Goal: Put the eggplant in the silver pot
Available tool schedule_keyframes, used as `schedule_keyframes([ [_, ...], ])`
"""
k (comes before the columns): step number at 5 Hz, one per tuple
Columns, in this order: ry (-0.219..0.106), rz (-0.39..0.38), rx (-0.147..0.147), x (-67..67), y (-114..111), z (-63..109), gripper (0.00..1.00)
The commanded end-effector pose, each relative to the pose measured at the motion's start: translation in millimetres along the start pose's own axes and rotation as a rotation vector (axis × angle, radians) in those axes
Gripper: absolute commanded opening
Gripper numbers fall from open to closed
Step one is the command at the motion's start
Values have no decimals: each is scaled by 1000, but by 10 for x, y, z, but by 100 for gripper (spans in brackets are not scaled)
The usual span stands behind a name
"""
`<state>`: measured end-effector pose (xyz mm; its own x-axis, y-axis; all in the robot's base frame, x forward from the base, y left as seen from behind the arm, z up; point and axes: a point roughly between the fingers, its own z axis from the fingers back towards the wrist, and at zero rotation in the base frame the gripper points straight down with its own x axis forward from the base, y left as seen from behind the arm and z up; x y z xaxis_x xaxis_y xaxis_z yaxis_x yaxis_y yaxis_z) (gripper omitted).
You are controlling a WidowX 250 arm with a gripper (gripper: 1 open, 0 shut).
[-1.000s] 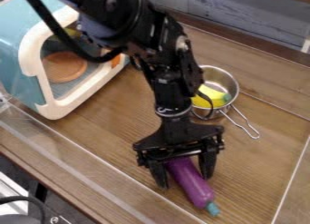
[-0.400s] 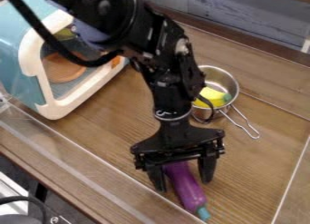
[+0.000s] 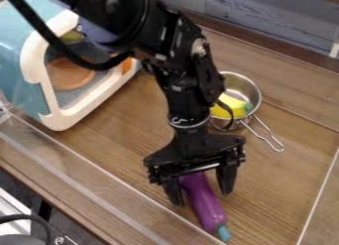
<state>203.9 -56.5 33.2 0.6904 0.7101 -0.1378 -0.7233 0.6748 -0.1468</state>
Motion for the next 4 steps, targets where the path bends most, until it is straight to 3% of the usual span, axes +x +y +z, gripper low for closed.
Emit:
schedule_keyframes([
  [1, -27, -11, -25, 70, -119, -1, 100],
  [3, -38, -22, -17, 94, -157, -75, 100],
  [4, -45, -22, -9, 102, -142, -91, 0],
])
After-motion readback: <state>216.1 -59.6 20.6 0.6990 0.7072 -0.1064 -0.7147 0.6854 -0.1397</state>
